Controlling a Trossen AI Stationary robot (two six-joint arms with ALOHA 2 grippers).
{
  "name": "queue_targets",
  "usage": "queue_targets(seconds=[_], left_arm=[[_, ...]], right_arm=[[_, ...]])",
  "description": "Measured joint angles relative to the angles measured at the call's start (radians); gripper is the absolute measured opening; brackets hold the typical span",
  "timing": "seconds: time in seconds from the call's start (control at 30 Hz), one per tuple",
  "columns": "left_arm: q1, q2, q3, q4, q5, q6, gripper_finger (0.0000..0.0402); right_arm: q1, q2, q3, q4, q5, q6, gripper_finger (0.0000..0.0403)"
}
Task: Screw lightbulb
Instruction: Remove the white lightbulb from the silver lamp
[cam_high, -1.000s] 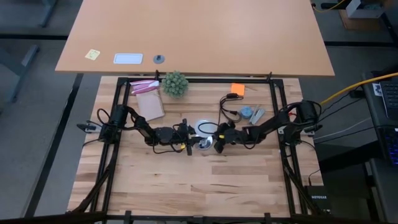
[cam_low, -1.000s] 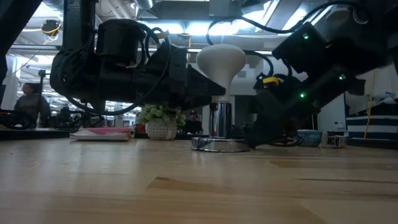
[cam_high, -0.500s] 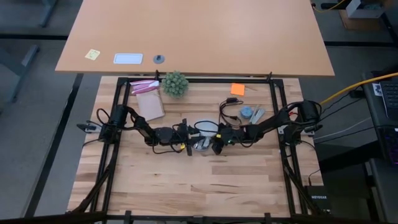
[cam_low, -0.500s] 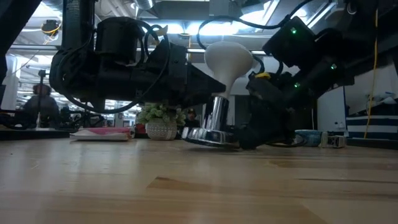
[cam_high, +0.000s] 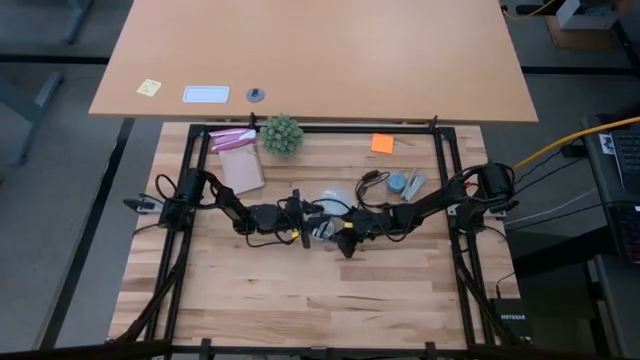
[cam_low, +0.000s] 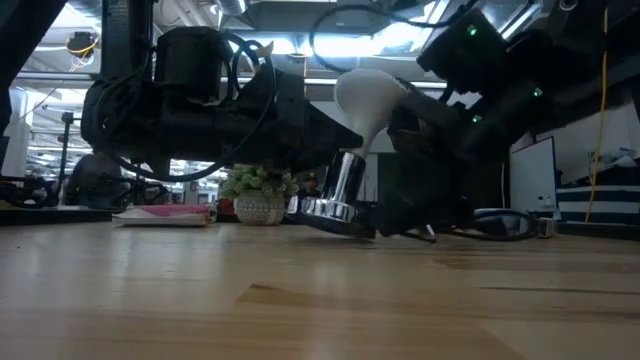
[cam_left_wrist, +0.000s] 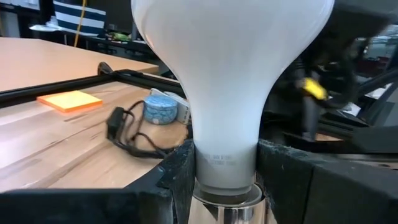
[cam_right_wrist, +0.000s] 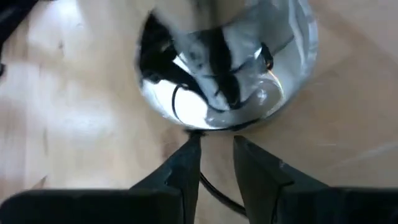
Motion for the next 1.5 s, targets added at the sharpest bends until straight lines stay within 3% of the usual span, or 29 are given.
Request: queue_targets(seconds=[0.53, 0.9, 1.23, 1.5], left_arm=[[0.023, 0.001, 0.000, 0.002, -0.083, -0.001, 0.0139], [0.060, 0.003, 0.065, -0.030, -0.143, 0.053, 0.0139], [0.053, 0.004, 0.076, -0.040, -0.147, 0.079, 0.0139], [0.035, -0.005, 0.076, -0.044, -0.146, 0.104, 0.0139]], right_arm=[[0.060, 0.000, 0.070, 0.005, 0.103, -0.112, 0.0101], [0.058, 0.000, 0.087, -0.014, 0.251, -0.189, 0.0101], [0.057, -0.001, 0.088, -0.309, 0.396, -0.161, 0.0101], [0.057, -0.049, 0.087, -0.440, 0.459, -0.134, 0.0101]])
